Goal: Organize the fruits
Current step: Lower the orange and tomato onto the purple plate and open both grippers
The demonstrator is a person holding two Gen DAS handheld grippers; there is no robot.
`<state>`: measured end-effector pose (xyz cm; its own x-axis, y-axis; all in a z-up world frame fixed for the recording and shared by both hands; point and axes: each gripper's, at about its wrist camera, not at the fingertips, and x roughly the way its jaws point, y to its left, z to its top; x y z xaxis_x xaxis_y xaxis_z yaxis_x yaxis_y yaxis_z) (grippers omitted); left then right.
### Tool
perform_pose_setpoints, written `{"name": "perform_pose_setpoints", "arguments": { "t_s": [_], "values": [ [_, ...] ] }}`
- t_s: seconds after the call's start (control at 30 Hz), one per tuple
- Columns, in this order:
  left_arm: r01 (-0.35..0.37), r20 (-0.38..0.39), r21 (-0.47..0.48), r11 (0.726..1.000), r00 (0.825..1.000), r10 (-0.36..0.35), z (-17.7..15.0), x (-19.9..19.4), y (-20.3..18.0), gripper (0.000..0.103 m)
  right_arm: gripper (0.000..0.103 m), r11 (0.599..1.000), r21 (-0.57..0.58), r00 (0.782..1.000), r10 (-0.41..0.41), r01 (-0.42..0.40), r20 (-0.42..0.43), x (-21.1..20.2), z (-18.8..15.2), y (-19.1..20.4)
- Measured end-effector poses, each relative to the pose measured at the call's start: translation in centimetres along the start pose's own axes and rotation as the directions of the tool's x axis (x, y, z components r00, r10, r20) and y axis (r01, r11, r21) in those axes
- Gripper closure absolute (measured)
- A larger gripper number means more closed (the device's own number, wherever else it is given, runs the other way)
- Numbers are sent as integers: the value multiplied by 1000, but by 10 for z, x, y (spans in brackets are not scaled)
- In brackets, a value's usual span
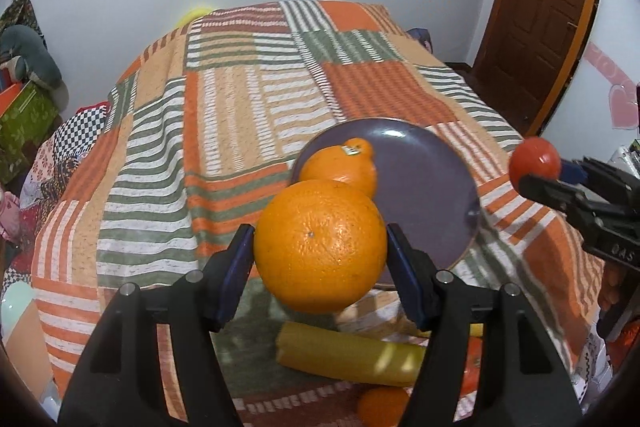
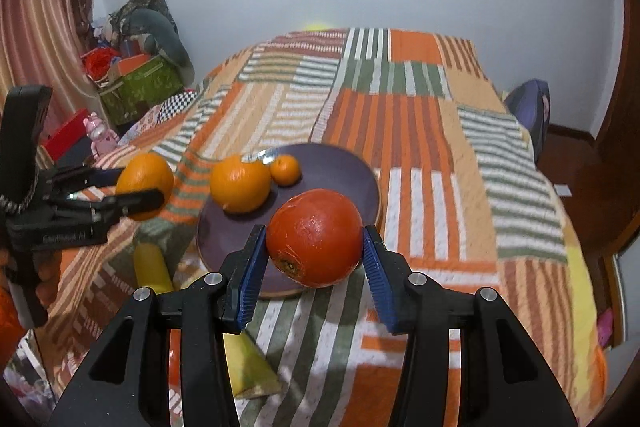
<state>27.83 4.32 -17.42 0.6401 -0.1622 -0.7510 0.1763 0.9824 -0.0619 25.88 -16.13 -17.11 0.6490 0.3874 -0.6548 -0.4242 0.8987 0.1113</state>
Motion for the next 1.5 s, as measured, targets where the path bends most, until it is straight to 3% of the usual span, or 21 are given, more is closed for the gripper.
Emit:
{"name": "perform_pose_setpoints", "arguments": {
  "t_s": [0.33,0.67,1.0,1.33,1.4,1.5],
  "values": [
    [29,-7,27,999,1000,-29,1,11,-31,38,59,999,-43,999,22,-21,28,10,14,1],
    [39,-91,27,999,995,-36,-10,49,-39,38,59,996,-73,997,51,-55,-53,46,4,7],
    [46,-115,41,998,992,-41,-9,70,-48,38,59,996,-70,989,48,-58,-137,70,-7,-1],
    [65,-132,29,997,989,-61,-6,66,-44,38,59,995,-70,985,56,-69,-165,71,-10,-2],
    [72,-131,21,997,989,-69,-6,63,-42,38,56,995,-73,984,55,-68,-168,69,-10,-1],
    [65,-117,19,998,991,-63,-6,57,-41,37,44,996,-75,990,35,-46,-139,60,-8,-2]
  ]
}}
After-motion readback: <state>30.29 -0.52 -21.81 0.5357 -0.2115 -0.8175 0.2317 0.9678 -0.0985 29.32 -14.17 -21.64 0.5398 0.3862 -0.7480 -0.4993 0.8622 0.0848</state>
